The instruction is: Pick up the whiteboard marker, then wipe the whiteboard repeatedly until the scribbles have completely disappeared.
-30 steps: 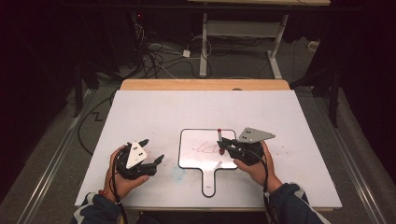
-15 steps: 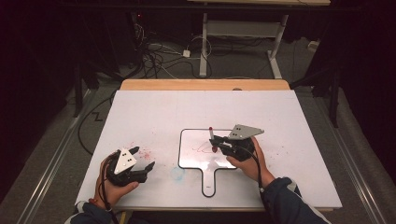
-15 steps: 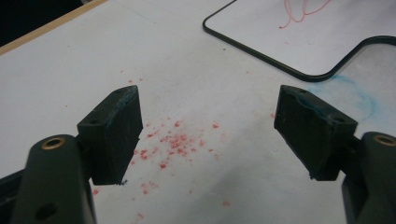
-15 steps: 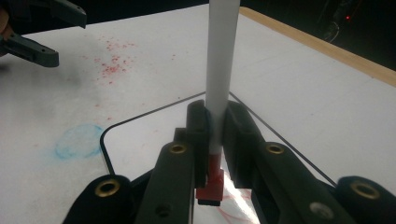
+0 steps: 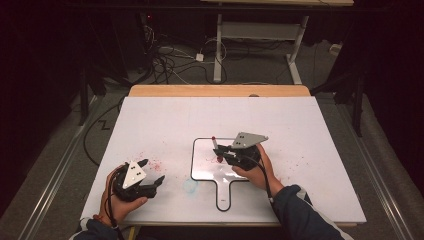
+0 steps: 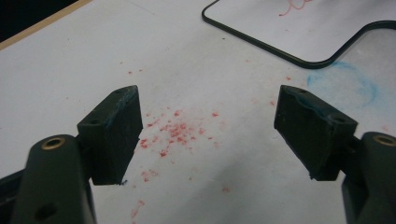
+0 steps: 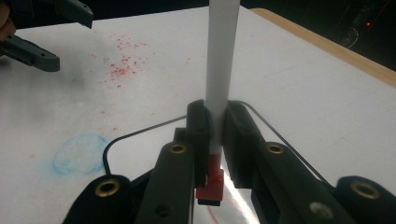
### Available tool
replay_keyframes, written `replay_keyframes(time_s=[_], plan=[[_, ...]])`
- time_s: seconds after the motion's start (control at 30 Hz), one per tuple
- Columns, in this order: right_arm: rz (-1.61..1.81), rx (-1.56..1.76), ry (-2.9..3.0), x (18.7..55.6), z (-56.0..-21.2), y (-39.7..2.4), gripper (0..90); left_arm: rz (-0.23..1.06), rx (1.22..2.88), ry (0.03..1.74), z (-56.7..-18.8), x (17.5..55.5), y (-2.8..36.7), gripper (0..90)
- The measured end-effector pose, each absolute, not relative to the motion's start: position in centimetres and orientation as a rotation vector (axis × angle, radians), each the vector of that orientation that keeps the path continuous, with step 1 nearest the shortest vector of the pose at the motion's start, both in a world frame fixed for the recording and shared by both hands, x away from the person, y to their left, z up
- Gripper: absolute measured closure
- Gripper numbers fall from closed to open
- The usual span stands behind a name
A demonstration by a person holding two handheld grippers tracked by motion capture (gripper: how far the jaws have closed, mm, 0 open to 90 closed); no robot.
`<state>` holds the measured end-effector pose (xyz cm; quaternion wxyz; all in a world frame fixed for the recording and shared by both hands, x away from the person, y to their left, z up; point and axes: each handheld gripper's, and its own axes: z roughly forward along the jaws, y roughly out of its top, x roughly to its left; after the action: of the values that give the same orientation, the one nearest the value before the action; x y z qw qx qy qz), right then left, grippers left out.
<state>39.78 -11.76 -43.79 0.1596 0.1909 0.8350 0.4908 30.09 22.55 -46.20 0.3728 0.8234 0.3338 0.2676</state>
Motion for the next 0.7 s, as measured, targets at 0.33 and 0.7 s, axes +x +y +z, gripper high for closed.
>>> replay_keyframes(time_s=[0.33, 0.7], plan=[[1.397, 0.527, 2.429, 40.1, -44.6, -9.6, 82.0, 0.676, 2.133, 0.844, -46.3, 29.9, 22.6, 22.4], [1.380, 0.517, 2.447, 40.3, -44.7, -9.5, 81.9, 0.675, 2.141, 0.841, -46.4, 30.0, 22.3, 22.4]])
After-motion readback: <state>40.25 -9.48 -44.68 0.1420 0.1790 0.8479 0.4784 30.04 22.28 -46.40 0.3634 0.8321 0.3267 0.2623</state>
